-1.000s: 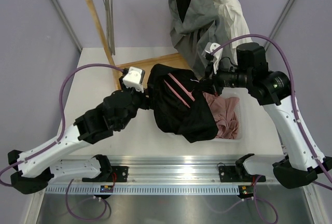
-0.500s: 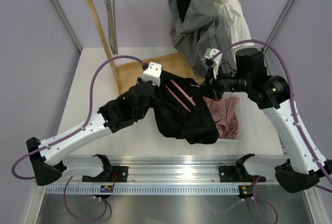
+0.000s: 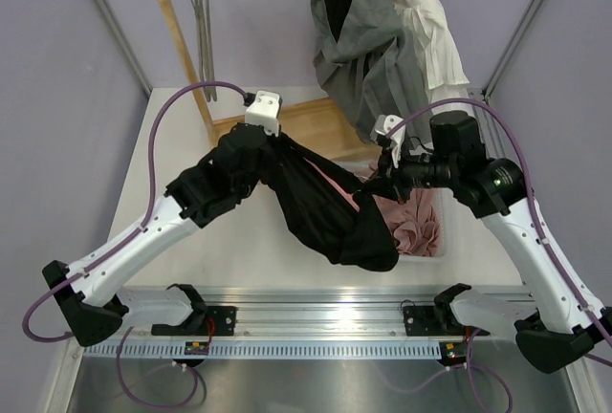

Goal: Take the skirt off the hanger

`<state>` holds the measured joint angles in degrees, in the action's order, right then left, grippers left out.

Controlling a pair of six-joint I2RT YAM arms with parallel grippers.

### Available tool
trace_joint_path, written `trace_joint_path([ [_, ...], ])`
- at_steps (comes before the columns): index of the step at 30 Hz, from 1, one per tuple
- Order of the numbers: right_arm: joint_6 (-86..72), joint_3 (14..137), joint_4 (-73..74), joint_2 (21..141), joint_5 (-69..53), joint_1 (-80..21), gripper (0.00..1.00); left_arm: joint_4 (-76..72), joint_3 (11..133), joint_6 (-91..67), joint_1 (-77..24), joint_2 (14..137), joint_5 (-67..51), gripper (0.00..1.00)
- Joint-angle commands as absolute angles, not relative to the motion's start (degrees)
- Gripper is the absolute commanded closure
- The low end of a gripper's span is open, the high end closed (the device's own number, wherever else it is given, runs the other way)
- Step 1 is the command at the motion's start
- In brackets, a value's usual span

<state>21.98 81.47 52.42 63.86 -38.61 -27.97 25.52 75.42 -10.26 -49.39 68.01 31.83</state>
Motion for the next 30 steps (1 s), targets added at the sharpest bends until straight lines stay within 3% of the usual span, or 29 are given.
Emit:
trace_joint_path([
  [1,24.2,80.5,53.4,59.6,-40.0,-27.9,1.0,25.3,77.7,-10.8,-46.3,68.7,30.6,1.0],
  [11,30.6,76.8,57.4,57.4,-38.7,-28.6,1.0,28.7,75.0,-13.6,-38.4,68.5,20.4,1.0],
  [17,31.3,73.8,56.9,59.4,-35.9,-31.4,1.0,26.9,77.0,-15.1,-38.5,67.9,11.2,1.0],
  [30,31.5,75.8,55.0,60.9,-28.2,-41.0,1.0,32.3,81.1,-16.3,-38.1,77.5,5.9,1.0],
])
